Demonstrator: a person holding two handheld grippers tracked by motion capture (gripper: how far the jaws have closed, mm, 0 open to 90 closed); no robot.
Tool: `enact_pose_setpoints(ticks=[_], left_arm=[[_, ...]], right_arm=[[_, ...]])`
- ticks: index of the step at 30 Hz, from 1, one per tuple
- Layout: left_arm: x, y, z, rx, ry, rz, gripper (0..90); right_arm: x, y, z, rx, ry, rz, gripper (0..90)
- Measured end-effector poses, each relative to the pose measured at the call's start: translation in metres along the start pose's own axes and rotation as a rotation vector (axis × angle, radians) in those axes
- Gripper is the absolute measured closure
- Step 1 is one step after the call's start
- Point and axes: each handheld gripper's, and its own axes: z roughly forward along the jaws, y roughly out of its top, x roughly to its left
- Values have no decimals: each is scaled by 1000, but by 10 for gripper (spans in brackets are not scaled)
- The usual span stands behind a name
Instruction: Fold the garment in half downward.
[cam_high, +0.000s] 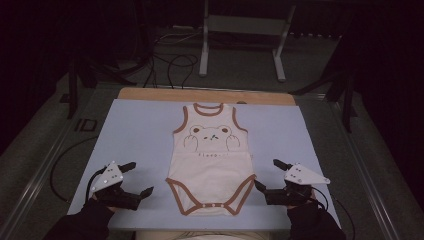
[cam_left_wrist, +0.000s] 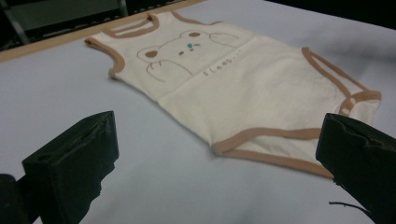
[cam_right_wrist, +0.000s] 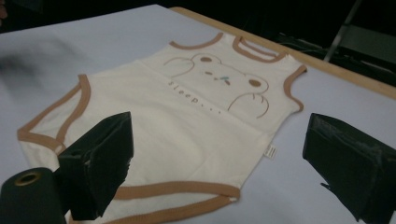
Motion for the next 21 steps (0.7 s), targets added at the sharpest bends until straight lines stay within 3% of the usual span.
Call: enact_pose_setpoints(ticks=[12, 17, 21], left_arm=[[5, 31, -1, -10, -33, 52, 1], [14, 44, 5, -8, -50, 46, 1], [17, 49, 9, -6, -54, 50, 1]], right_arm=[[-8, 27, -9, -24, -22, -9, 87], [-14, 44, -9, -30, -30, -44, 87], [-17, 52, -7, -38, -28, -41, 87]])
